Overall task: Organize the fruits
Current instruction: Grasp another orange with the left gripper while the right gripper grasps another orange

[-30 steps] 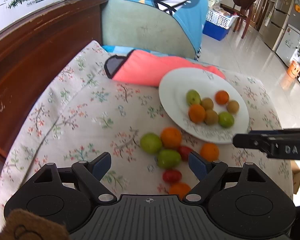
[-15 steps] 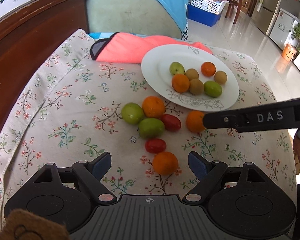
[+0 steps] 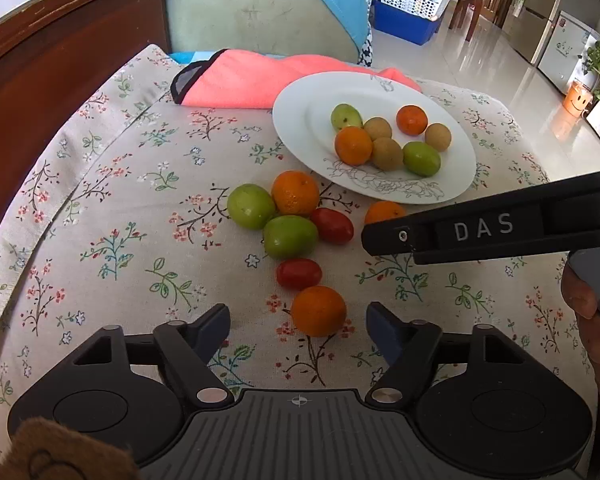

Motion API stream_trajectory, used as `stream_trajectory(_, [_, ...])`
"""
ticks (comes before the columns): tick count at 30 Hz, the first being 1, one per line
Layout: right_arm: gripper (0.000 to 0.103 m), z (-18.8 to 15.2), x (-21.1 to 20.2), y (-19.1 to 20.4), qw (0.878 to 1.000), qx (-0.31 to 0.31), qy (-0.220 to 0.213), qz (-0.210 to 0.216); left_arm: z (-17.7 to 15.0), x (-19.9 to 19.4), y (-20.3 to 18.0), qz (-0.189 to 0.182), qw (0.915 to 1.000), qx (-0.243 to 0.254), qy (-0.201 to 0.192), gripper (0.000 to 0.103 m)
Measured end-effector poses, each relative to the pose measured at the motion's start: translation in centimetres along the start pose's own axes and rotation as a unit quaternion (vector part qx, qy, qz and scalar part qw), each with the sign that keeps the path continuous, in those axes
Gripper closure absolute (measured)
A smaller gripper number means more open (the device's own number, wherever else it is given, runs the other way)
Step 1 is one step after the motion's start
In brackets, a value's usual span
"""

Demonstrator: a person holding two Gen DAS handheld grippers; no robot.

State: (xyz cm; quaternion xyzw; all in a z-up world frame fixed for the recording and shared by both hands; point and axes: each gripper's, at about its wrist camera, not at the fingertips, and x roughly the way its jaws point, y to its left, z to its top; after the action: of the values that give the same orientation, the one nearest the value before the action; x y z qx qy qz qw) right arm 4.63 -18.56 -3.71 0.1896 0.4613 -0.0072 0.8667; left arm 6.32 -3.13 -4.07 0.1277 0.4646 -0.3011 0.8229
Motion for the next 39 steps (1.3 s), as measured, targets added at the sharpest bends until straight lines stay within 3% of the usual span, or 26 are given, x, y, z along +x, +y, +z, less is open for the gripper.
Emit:
stream_trajectory(4, [0.056, 0.2, 0.5, 0.3, 1.000, -0.003, 0.002, -0.002, 0.0, 0.3, 0.3, -0.003, 0.9999, -0.011, 0.003, 0.044])
stream_trajectory(11, [0.059, 0.3, 1.1, 0.6, 1.000, -0.008, -0.001, -0.015, 0.0, 0.4, 0.4, -0.007, 0.9999, -0.014, -0.003, 0.053])
stream_trajectory(15, [0.071, 0.2, 1.2, 0.6, 1.000, -0.016, -0.004, -0.026, 0.0, 0.3, 0.4, -0.016, 0.9997, -0.018, -0.006, 0.067])
stream_trajectory(18, [0.072, 0.3, 1.2, 0.6, 1.000, -0.016, -0.004, -0.024, 0.0, 0.2, 0.5, -0.030, 0.9993, -0.024, -0.006, 0.076])
stream_trajectory(29, [0.073, 0.7, 0.0, 0.9, 1.000, -0.013, -0.013, 0.010, 0.5, -0.9, 0.7, -0.031, 0.9988, -0.035, -0.017, 0.077])
stream_trajectory(39, [0.073, 1.4, -1.5, 0.6, 0.999, -0.005, -0.036, 0.015, 1.5, -1.8, 1.1, -0.016, 0.9980, -0.045, -0.042, 0.077])
